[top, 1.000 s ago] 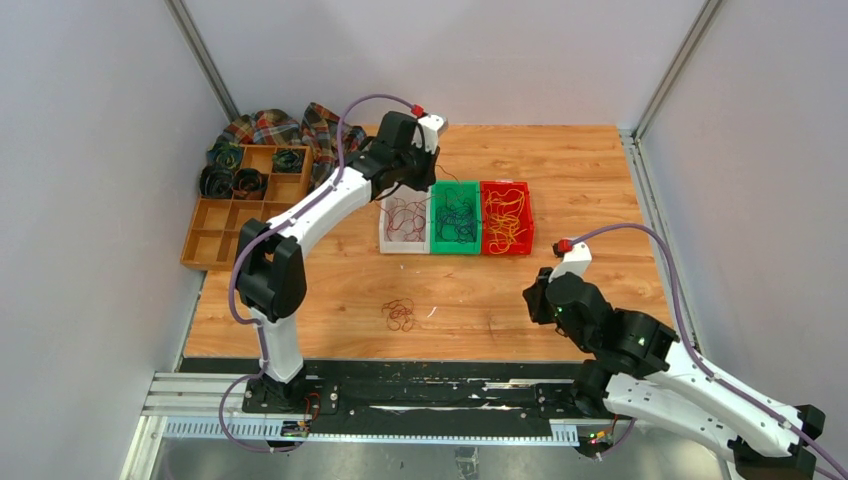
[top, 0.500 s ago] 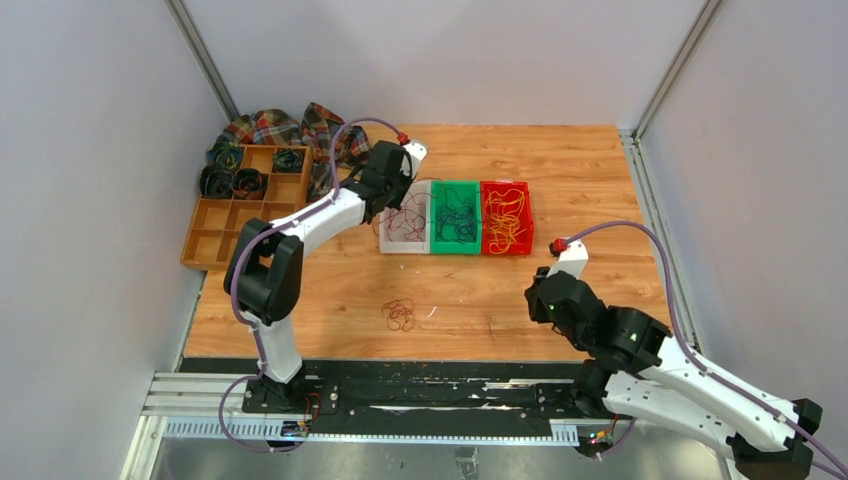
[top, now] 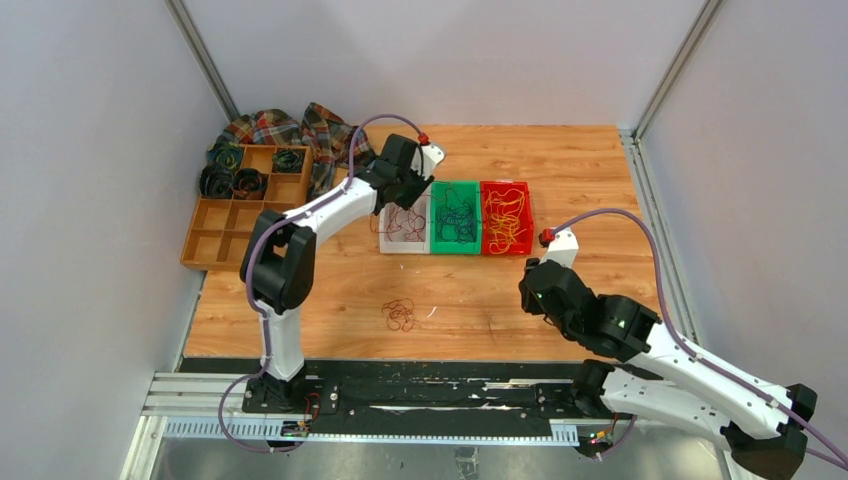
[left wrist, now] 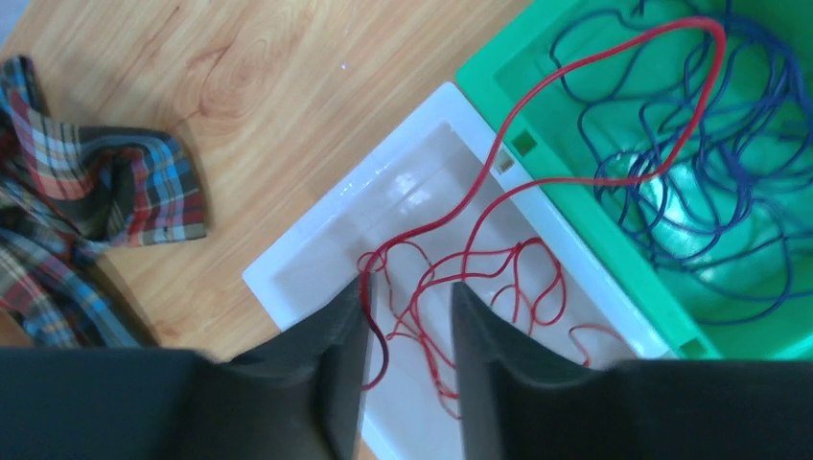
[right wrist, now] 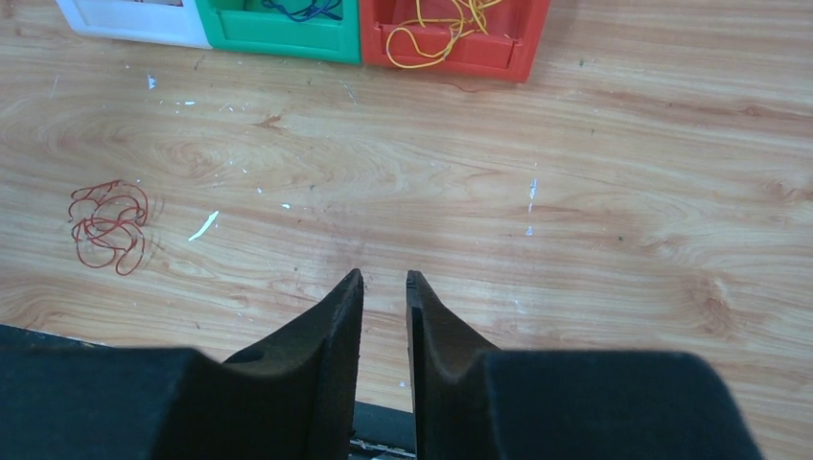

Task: Untangle the cables

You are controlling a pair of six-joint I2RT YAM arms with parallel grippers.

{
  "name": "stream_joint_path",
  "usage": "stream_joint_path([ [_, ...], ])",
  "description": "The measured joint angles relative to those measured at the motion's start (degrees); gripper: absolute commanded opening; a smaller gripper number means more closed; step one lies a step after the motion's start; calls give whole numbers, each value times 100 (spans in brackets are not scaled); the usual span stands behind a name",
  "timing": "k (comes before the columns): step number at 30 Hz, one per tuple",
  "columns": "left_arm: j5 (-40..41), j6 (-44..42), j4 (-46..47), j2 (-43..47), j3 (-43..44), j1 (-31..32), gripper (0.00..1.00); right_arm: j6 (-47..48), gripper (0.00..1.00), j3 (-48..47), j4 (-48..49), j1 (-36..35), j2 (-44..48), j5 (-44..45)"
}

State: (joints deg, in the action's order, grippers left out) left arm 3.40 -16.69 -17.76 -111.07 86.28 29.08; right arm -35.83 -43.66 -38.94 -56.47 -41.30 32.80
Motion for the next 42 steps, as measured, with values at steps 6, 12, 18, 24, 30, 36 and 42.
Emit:
stream_joint_path([
  [6,-184,-280,-636,-11,256,-83,86,179,30,-122,59,96,-50,-103],
  [12,-876,-544,-1705,153,997,-363,87,358,41,-219,254,308,-391,-426],
  [18,-1840,-584,-2269,680,1471,-975,88,625,56,-275,761,348,-809,-984],
  [24,-2350,-579,-2656,1204,1379,-1845,91,981,61,-544,1690,319,-2164,-2006],
  [30,-2540,-612,-2826,1893,358,-2374,90,1281,62,-1303,2417,-20,-3958,-2894],
  [36,-2870,-811,-2651,2402,-1178,-2402,84,1480,61,-1703,2865,-269,-4946,-3456],
  [42,-3073,-907,-2048,1912,-1506,-2400,78,1486,61,-1606,2848,-264,-4607,-3447],
])
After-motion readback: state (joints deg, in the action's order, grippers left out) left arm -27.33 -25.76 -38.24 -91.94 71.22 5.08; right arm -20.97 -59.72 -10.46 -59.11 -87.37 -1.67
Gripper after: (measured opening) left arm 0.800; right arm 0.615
